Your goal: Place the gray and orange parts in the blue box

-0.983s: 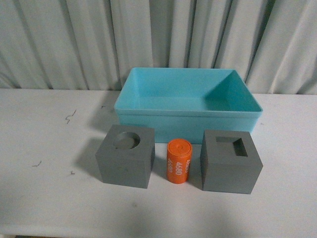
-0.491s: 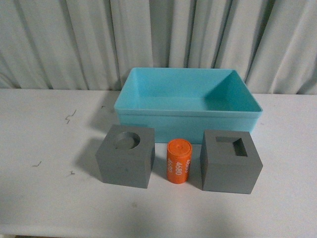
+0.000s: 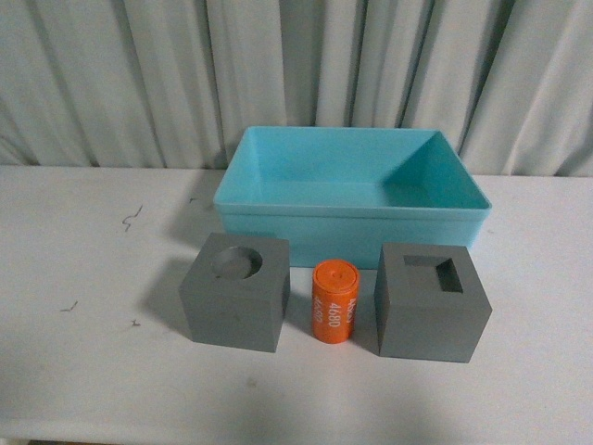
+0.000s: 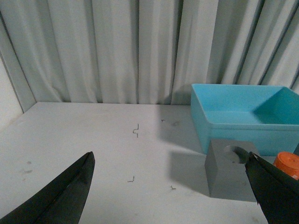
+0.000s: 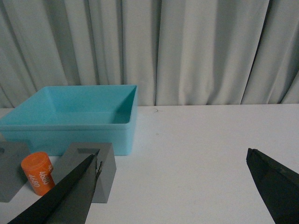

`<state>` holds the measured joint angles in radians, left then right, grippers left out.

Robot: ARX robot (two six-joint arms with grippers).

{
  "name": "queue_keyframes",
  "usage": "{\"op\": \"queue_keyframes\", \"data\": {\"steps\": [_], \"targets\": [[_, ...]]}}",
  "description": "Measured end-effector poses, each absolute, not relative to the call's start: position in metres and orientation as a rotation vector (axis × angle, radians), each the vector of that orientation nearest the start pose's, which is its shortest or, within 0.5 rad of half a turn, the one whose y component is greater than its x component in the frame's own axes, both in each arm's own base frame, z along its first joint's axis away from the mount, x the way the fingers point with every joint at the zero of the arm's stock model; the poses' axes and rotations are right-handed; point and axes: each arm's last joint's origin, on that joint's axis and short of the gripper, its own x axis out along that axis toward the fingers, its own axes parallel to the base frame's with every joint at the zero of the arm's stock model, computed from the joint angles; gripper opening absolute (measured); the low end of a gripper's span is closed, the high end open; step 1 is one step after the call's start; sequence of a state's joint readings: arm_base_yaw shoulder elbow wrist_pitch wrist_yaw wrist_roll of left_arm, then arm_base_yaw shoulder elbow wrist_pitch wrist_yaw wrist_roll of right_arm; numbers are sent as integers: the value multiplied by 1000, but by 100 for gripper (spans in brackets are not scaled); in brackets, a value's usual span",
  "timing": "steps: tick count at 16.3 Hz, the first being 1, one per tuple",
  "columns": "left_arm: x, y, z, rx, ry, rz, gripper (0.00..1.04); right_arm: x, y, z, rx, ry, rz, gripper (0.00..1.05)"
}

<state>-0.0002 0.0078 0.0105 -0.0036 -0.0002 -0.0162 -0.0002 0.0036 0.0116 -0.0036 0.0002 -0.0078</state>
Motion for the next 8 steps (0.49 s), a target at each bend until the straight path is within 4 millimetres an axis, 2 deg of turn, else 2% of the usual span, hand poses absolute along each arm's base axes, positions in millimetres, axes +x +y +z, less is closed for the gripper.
{"op": "queue_keyframes", "data": {"steps": [8], "targets": [[98, 0, 166, -16, 1, 0, 98, 97, 0, 167, -8, -4, 0, 98]]}}
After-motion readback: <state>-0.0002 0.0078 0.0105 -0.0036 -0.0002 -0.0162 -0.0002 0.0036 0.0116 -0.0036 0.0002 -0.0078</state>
